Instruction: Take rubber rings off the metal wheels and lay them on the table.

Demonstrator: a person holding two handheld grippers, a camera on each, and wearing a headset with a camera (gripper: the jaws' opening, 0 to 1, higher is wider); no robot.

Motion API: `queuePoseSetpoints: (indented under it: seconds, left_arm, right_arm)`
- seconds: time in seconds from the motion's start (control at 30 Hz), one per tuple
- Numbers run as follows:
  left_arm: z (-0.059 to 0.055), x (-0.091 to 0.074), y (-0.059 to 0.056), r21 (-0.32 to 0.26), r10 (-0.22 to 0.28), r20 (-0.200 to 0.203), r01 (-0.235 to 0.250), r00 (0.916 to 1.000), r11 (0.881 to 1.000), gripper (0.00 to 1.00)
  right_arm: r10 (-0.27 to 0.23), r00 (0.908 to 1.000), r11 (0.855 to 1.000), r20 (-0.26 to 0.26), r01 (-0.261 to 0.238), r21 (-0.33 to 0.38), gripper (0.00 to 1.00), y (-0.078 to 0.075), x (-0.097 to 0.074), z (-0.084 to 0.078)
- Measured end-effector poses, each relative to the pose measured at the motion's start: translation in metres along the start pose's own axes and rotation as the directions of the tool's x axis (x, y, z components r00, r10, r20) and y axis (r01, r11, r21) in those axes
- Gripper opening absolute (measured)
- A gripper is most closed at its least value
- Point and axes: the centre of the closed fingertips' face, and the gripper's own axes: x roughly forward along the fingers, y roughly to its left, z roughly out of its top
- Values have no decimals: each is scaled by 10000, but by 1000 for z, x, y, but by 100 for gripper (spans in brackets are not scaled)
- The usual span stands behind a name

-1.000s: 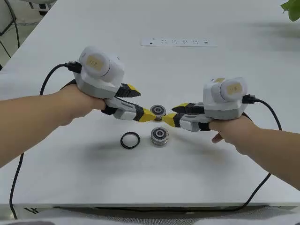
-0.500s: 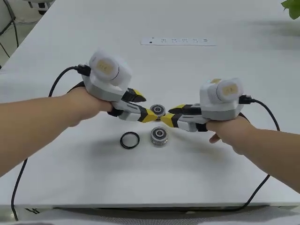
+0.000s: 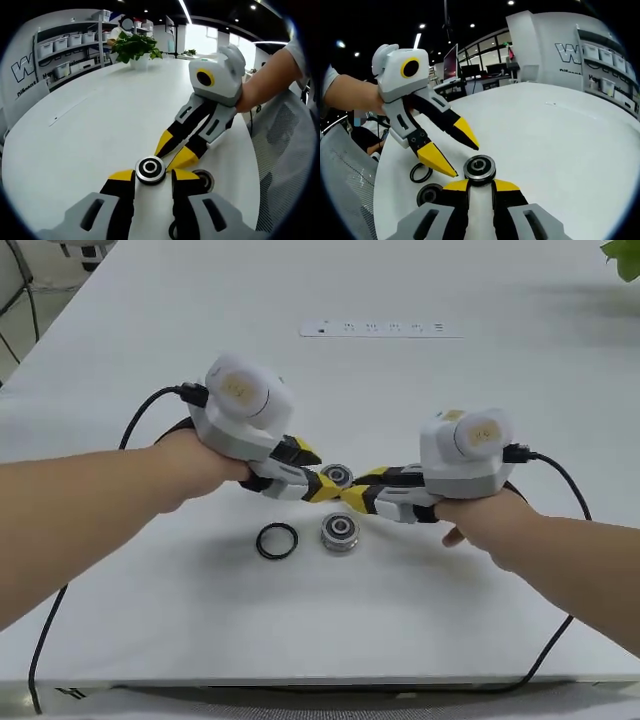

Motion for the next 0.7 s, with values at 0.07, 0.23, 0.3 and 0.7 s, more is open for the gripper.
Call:
queuePoseSetpoints:
  seconds: [0.07,0.23,0.3,0.7]
  left_arm:
    - [0,2,-1,17,-21,-30,21,10000,10000,22]
    - [1,6,1,24,-2,-56,2,10000,10000,19]
    - [1,7,2,-7,20,-80,-21,10000,10000,19]
    - [1,12,1,27,163,-245,-162,9996,9999,11]
  right_arm:
    - [-5,10000,10000,2,5,3,14,0,0,0]
    - [-18,10000,10000,-13,18,8,13,-1,-1,-1]
    - [-24,10000,10000,-23,24,-5,12,-1,-1,-1]
    - [-18,10000,10000,-20,19,75,12,-2,-1,-2]
